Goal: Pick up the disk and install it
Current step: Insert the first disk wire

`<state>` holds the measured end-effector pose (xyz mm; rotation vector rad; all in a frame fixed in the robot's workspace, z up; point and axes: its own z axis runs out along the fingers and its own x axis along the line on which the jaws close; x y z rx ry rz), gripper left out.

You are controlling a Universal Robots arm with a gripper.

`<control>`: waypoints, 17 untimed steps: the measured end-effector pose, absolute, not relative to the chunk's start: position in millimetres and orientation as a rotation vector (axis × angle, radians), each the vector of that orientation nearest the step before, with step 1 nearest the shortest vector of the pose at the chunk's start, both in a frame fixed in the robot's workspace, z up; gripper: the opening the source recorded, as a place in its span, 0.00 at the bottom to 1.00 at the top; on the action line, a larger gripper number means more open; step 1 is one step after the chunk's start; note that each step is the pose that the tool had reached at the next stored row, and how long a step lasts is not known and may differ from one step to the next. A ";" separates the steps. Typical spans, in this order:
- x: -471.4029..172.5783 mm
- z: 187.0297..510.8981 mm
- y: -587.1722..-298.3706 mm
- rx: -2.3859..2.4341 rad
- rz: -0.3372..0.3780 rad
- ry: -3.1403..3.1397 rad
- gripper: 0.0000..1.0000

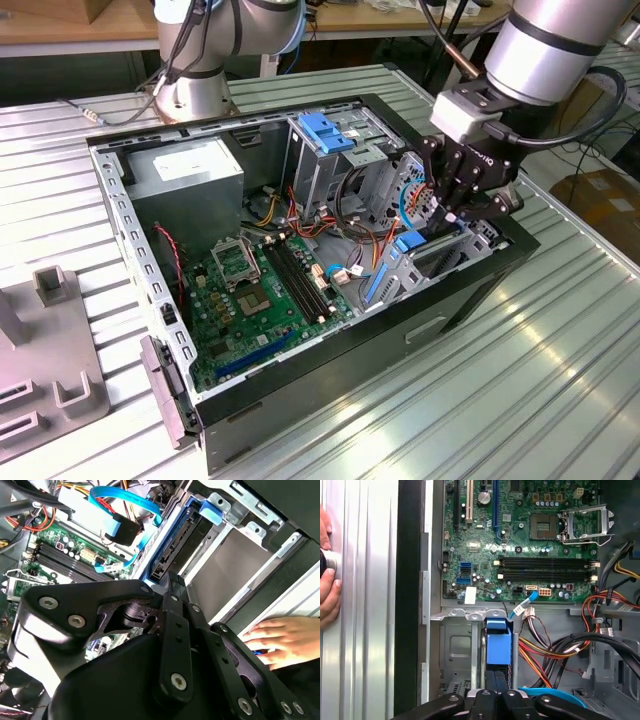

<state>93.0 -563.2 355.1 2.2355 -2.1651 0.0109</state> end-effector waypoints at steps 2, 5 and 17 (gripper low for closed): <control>93.1 356.5 -563.2 2.251 0.011 -2.149 0.10; 93.8 360.7 -563.2 2.275 0.012 -2.124 0.10; 107.5 360.9 -563.2 2.353 0.014 -2.037 0.10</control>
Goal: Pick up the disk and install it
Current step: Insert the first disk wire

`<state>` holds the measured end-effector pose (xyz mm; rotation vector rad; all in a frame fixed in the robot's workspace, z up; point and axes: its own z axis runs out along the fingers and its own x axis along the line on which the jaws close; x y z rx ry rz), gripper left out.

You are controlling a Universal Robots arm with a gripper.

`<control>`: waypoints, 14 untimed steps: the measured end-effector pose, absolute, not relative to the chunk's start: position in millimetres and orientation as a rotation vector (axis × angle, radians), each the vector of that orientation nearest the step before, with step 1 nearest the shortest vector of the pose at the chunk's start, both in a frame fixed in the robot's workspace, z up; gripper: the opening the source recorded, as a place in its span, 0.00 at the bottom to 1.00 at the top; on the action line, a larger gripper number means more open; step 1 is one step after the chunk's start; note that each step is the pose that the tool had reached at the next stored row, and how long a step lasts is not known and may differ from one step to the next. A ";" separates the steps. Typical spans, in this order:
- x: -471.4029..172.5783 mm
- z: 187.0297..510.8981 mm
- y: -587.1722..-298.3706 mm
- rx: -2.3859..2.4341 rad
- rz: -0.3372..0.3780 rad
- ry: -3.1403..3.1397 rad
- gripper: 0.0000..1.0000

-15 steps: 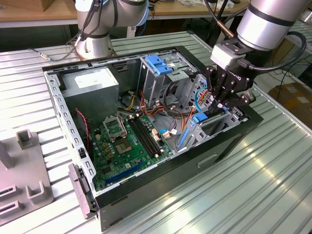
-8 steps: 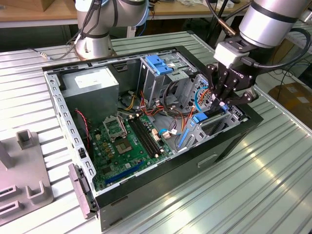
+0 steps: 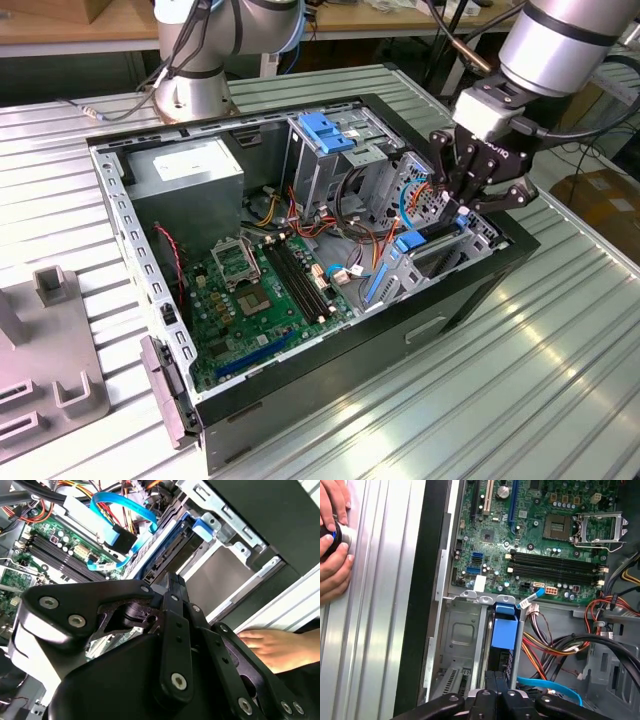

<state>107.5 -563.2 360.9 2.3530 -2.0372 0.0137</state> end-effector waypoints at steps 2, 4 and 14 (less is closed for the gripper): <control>111.9 360.8 -563.2 2.369 0.014 -2.018 0.10; 115.0 360.7 -563.2 2.389 0.015 -1.995 0.10; 119.0 362.1 -563.3 2.506 0.017 -1.847 0.10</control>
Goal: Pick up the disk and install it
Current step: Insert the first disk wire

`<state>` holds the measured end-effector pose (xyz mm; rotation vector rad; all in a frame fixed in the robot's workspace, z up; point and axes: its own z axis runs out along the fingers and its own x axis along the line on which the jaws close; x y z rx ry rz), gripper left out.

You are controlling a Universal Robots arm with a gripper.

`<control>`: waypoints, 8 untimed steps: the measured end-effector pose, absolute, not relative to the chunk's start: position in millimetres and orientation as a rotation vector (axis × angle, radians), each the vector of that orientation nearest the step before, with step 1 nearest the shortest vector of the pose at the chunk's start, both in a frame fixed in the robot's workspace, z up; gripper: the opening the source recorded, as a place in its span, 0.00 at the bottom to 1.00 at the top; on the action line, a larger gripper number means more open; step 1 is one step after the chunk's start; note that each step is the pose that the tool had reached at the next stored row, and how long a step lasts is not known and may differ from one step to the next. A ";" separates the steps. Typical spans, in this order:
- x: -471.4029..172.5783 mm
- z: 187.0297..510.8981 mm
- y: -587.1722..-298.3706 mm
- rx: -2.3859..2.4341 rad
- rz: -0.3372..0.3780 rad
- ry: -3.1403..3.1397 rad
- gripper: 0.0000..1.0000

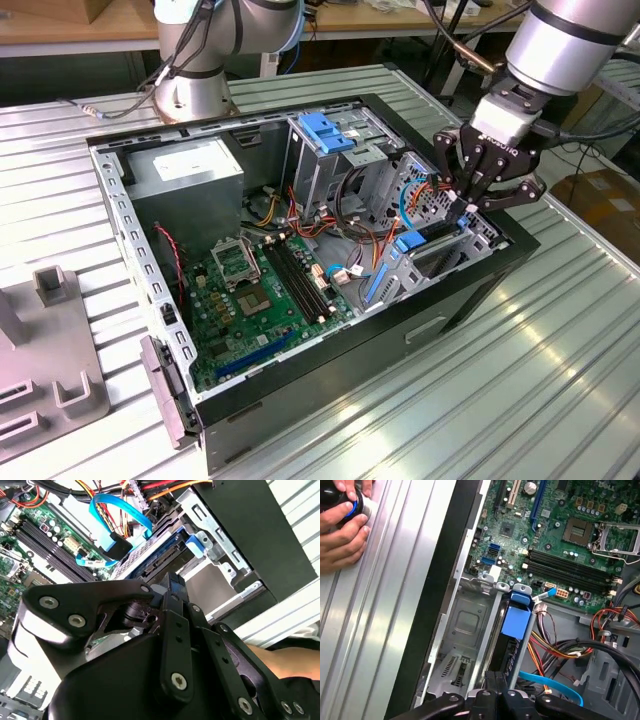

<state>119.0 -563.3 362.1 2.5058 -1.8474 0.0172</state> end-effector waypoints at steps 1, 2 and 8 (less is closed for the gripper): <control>120.0 363.0 -563.2 2.508 0.017 -1.845 0.10; 121.3 364.4 -563.0 2.509 0.018 -1.843 0.10; 125.7 374.4 -562.5 2.511 0.017 -1.841 0.10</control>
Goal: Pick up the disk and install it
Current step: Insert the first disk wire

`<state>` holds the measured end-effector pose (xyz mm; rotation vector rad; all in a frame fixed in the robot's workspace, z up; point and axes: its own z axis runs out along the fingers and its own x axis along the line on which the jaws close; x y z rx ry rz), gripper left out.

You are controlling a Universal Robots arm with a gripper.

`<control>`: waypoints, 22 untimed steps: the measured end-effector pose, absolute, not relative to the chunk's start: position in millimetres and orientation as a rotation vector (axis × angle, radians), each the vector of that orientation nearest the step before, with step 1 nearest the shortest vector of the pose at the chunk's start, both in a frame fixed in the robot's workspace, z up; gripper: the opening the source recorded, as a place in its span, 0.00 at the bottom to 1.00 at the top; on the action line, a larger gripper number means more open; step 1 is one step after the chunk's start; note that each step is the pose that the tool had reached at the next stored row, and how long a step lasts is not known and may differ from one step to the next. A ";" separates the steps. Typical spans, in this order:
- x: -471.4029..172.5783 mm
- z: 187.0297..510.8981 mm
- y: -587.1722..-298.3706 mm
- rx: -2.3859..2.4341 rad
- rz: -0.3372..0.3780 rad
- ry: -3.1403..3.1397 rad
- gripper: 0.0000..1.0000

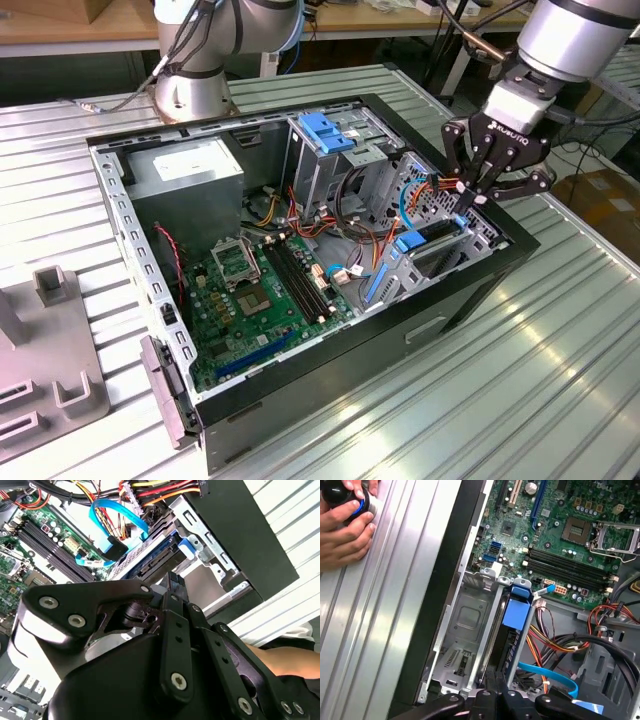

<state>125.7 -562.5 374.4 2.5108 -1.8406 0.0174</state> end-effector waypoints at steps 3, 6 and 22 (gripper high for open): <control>130.2 376.4 -561.9 2.514 0.017 -1.836 0.10; 133.5 376.5 -561.2 2.536 0.018 -1.805 0.10; 150.0 374.3 -535.7 2.590 0.020 -1.727 0.10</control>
